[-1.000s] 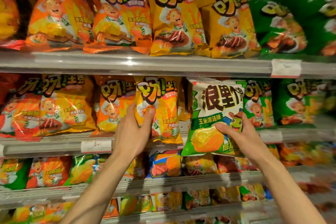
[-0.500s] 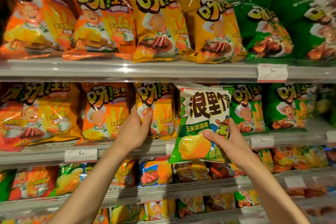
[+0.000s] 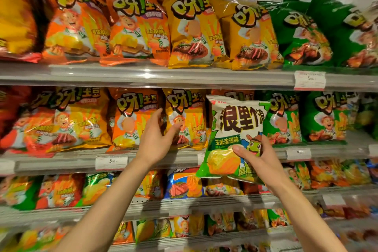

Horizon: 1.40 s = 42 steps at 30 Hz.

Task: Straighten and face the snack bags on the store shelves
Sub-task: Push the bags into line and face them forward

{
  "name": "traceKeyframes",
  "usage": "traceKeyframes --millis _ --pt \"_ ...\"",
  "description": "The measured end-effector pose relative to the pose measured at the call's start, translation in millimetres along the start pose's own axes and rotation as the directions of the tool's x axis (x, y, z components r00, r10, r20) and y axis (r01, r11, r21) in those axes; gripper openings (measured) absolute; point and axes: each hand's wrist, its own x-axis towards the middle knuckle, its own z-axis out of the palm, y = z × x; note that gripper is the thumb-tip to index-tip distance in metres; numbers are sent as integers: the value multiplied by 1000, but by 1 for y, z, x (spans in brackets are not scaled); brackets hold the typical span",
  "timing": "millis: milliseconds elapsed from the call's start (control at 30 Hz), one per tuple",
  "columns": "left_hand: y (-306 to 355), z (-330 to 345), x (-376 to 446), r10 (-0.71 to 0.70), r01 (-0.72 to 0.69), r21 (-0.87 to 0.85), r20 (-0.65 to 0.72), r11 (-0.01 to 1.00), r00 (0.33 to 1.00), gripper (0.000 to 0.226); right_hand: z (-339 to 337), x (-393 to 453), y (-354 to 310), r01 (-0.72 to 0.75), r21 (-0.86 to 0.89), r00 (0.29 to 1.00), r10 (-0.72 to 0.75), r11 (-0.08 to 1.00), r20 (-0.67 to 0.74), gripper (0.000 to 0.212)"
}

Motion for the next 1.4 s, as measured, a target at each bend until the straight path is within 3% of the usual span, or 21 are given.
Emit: traceKeyframes --millis 100,200,267,500,633,800,1000,1100,1200,1300,1400 --pt "-6 -16 -22 45 -47 -32 -76 998 996 50 7 -14 -1 -14 1 1000 14 1000 -13 121" --pt "-9 -26 -50 -10 1 -156 -52 988 999 35 14 -31 6 -8 0 1000 8 1000 -20 91" --pt "-15 -29 -69 -59 52 -234 -26 971 998 29 16 -42 14 -28 -15 999 28 999 -38 85" --pt "-13 -15 -120 -180 163 -367 -12 916 984 16 4 -76 35 -108 12 990 109 994 -92 112" --pt "4 5 -136 -195 166 -419 -27 893 981 15 -20 -77 43 -97 90 992 104 991 -73 77" --pt "35 56 -142 -217 174 -435 -52 883 975 18 -73 -68 54 -105 63 991 109 993 -78 58" --pt "99 153 -140 -178 131 -415 -78 900 981 13 -172 -51 74 -65 33 996 68 997 -65 70" --pt "131 201 -138 -160 122 -417 -56 901 986 13 -226 -43 79 -93 85 994 97 992 -48 50" --pt "160 240 -135 -144 132 -402 0 906 990 15 -274 -35 89 -122 93 990 128 988 -58 62" --pt "183 269 -129 -108 113 -388 33 915 994 17 -308 -25 90 -133 77 983 142 988 -118 55" --pt "200 290 -116 -69 86 -374 59 923 996 17 -334 -15 96 -129 89 977 142 988 -161 73"
